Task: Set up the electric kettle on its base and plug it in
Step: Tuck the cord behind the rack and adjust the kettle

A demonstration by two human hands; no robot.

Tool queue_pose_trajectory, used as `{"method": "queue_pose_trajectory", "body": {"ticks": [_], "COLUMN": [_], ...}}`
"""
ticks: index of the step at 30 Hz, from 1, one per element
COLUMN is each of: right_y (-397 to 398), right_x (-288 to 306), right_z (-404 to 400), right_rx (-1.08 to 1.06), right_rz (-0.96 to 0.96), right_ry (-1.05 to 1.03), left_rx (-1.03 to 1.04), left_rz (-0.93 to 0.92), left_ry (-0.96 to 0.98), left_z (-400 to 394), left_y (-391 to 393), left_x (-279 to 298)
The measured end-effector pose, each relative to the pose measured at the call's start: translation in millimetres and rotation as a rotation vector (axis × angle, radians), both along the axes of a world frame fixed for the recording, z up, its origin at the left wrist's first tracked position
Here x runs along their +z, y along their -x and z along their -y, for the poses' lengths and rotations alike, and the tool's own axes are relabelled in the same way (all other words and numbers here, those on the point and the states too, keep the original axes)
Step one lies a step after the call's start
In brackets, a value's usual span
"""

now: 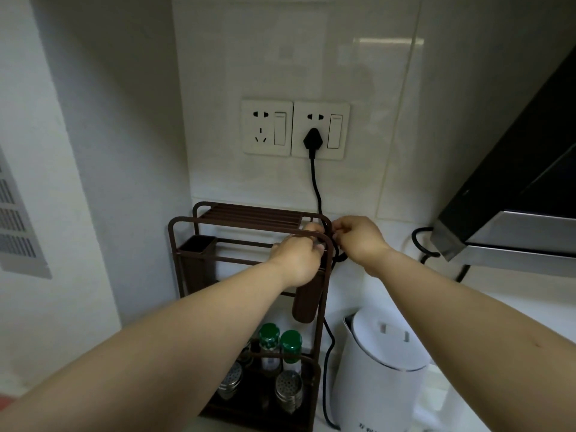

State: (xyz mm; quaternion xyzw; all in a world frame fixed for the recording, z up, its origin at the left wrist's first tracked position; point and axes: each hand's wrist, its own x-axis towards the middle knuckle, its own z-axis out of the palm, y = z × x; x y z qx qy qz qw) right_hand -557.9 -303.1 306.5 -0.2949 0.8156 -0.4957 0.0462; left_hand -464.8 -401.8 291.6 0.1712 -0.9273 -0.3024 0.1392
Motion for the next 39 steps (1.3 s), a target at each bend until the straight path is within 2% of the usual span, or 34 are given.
{"method": "queue_pose_trajectory", "body": {"ticks": [5,11,17,21,28,39], "right_y": [-2,2,1,3,1,3], "right_x": [2,4,8,1,-2,3], "right_z": [-3,-13,-22,-23,-24,-14], "right_rx": [0.071,0.036,0.090,0.116,0.091,0.021], "right_rz": [0.119,0.133,0.320,0.182,0.052,-0.219], "right_ry": [0.062,0.062,0.256,0.166,0.112,-0.068], "left_rx": [0.011,-0.061,-0.104,-0.099,-0.108,0.007], "left_rz": [-0.071,-0.063,-0.080,-0.078,-0.066,-0.193], "left_ry": [-0.010,-0.022,-0.050,-0.055,-0.118,-0.231], "left_z": [3,11,14,13,13,1], "left_y": [-2,1,3,3,-1,0], "left_x": [-8,-12,-14,-14,-10,-9]}}
